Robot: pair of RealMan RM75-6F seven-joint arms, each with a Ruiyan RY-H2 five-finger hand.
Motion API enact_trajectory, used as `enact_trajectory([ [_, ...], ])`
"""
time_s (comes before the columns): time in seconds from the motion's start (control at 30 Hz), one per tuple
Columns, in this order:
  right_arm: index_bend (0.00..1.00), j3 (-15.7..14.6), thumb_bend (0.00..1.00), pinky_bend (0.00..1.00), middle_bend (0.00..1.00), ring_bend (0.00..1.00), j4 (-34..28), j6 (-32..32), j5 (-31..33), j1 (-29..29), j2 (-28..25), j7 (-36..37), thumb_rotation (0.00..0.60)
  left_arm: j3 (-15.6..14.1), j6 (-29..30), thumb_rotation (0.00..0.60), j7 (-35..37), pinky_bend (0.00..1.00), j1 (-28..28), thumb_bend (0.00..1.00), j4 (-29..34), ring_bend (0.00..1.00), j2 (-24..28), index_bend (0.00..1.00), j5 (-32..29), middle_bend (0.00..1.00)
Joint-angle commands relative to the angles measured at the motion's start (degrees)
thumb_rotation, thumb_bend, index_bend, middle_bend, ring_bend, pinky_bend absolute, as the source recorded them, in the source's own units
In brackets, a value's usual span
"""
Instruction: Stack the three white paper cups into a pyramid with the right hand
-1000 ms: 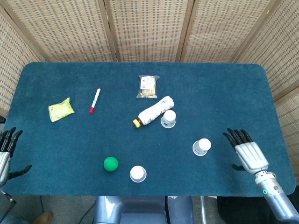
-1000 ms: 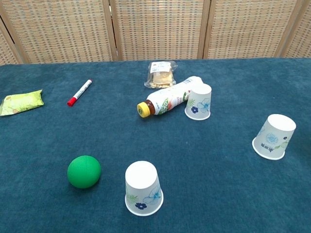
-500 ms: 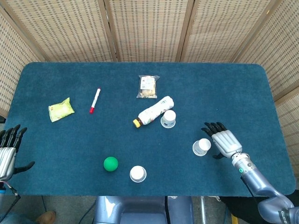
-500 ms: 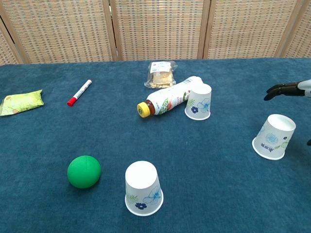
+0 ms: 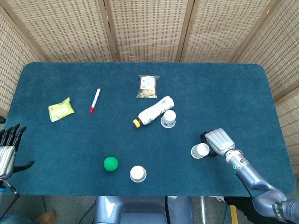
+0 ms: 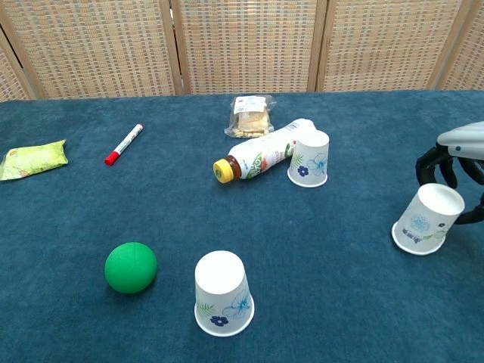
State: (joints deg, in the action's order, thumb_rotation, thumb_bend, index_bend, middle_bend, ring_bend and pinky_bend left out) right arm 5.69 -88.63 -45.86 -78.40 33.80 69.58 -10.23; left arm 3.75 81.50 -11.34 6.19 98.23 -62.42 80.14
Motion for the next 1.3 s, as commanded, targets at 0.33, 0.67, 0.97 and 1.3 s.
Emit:
enact_trajectory([
  [0.33,0.55,-4.11,0.37,0.64,0.55,0.51,-12.8,0.92,-13.92,4.58,-5.6,1.69,0.6,-0.19,-1.46,0.6,-0.58,0.0,0.87,0.0,0.12,0.0,-0.13,0.0,-0.69,0.0],
  [0.67,0.55,-2.88,0.37,0.64,0.55,0.52,-10.52,4.91,-13.29,9.42,2.21,0.66,0.6,-0.35,-2.46,0.6,-0.6,0.0,1.4,0.0,-0.03,0.0,-0.14,0.0,-1.31,0.0],
  [0.97,0.55,-1.7,0.37,0.64,0.55,0.52,-9.4,6.08,-10.0,11.83,7.2,-2.86,0.6,-0.42,-3.09,0.6,-0.24,0.0,1.7,0.0,-0.07,0.0,0.12,0.0,-1.89,0.0],
  [1.3,0.55,-1.32,0.37,0.64,0.55,0.52,-8.96,4.93,-7.54,12.88,11.0,-6.88,0.6,-0.67,-3.26,0.6,-0.3,0.0,1.85,0.0,0.08,0.0,0.22,0.0,-1.9,0.0],
])
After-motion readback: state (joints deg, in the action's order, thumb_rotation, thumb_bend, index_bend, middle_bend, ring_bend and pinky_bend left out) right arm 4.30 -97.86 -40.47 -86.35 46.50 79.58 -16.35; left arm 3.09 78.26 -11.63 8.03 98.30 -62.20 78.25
